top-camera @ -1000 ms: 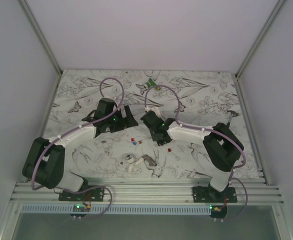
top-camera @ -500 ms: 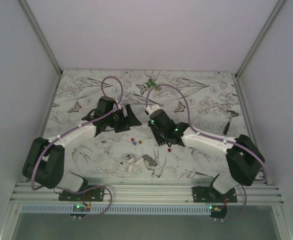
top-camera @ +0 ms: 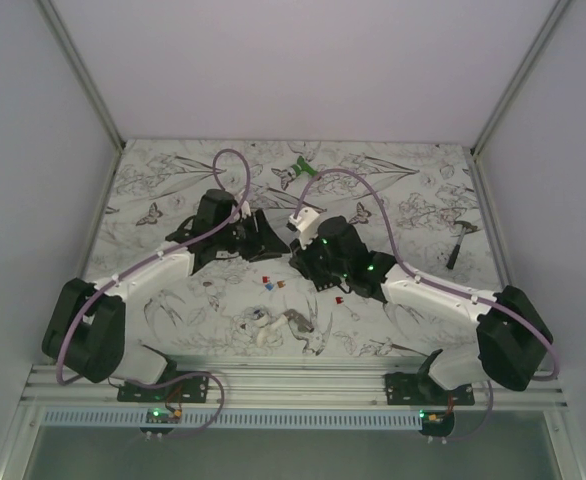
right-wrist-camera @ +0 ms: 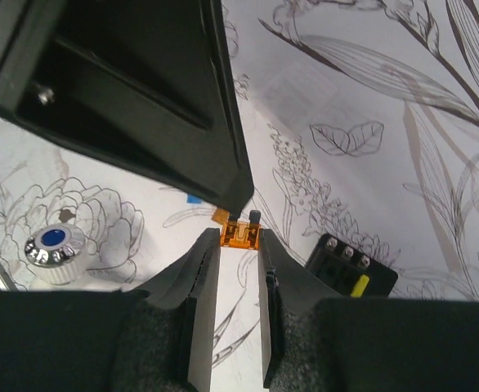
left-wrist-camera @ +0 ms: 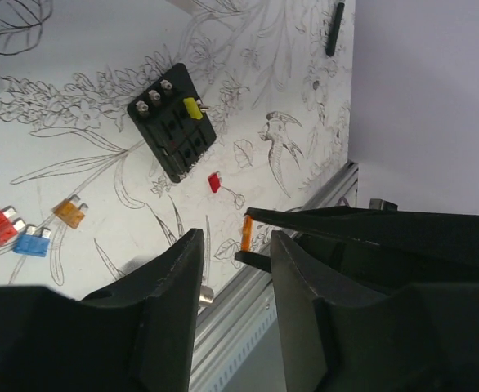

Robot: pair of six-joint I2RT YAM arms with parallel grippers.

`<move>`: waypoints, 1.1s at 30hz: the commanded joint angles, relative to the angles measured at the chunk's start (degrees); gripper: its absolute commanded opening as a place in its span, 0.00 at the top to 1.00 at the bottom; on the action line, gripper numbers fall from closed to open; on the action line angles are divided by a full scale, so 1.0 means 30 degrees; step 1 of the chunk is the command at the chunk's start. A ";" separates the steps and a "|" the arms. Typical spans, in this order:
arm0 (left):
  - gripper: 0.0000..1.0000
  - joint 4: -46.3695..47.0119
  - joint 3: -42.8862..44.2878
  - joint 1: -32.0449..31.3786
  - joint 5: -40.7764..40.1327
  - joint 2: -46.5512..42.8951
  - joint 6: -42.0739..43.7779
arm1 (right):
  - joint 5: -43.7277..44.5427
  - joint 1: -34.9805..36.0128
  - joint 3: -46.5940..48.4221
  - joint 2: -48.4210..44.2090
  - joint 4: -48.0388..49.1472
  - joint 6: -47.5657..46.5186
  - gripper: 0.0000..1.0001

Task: Snap on the fuse box
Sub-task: Pick up the fuse from the fuse box base.

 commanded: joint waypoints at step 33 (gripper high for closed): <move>1.00 0.0538 0.0218 -0.0874 -0.0747 -0.1715 -0.0588 | -0.2439 -0.1044 -0.1526 -0.1070 0.5884 0.1314 0.69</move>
